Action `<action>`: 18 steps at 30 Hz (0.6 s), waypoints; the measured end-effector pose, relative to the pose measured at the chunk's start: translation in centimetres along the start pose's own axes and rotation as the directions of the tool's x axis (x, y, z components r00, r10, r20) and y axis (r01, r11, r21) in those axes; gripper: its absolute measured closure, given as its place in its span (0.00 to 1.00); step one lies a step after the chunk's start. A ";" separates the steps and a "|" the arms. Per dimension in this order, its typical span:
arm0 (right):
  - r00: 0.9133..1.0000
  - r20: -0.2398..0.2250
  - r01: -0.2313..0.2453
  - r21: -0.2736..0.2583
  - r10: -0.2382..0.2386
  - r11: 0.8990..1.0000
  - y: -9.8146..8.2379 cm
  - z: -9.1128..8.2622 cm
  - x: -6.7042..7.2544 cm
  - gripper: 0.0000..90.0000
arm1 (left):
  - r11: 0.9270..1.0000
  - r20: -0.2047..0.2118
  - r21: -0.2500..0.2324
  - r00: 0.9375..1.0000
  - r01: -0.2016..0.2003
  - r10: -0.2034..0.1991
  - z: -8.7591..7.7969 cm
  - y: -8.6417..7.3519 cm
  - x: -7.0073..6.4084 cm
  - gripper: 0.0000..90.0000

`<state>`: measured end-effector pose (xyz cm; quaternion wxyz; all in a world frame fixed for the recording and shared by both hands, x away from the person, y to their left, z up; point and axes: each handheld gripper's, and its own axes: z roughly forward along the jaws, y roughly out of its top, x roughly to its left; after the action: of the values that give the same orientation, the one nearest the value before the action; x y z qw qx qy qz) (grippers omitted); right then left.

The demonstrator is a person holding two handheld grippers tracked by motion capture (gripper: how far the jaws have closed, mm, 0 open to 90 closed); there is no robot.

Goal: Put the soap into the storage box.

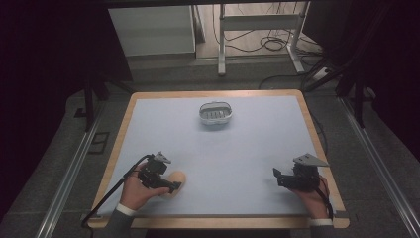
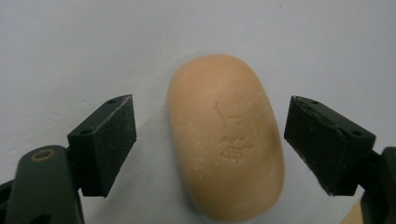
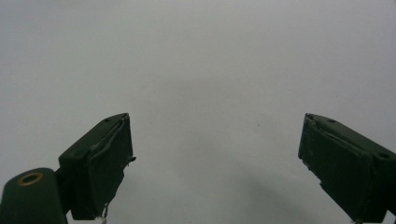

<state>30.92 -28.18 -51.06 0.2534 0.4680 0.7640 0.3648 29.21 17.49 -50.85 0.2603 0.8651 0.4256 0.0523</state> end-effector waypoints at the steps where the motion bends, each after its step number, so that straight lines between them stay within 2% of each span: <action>1: 1.000 0.001 0.000 0.000 0.000 1.000 0.0 0.0 0.0 0.11 | 1.000 0.000 0.000 1.000 0.000 0.000 0.0 0.0 0.0 0.20; 2: 1.000 0.002 -0.001 0.001 0.001 1.000 0.0 0.0 0.0 0.11 | 1.000 -0.006 0.012 1.000 0.000 0.000 0.3 -0.1 -0.5 0.20; 4: 1.000 0.002 0.000 0.001 0.000 1.000 0.0 0.0 0.0 0.11 | 1.000 -0.009 0.015 1.000 0.002 -0.001 0.5 -0.2 -0.7 0.21; 9: 1.000 0.008 -0.003 0.007 0.003 1.000 0.0 0.0 -0.1 0.11 | 0.999 -0.053 0.031 0.999 0.009 -0.007 1.2 -0.5 -1.2 0.31; 18: 1.000 0.015 -0.005 0.007 0.005 1.000 0.0 -0.1 -0.1 0.11 | 0.999 -0.065 0.033 0.998 0.003 -0.001 1.2 -0.5 -1.1 0.34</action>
<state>30.89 -28.27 -50.98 0.2563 0.4735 0.7623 0.3592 28.55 16.43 -51.96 0.2322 0.8666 0.4357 0.0731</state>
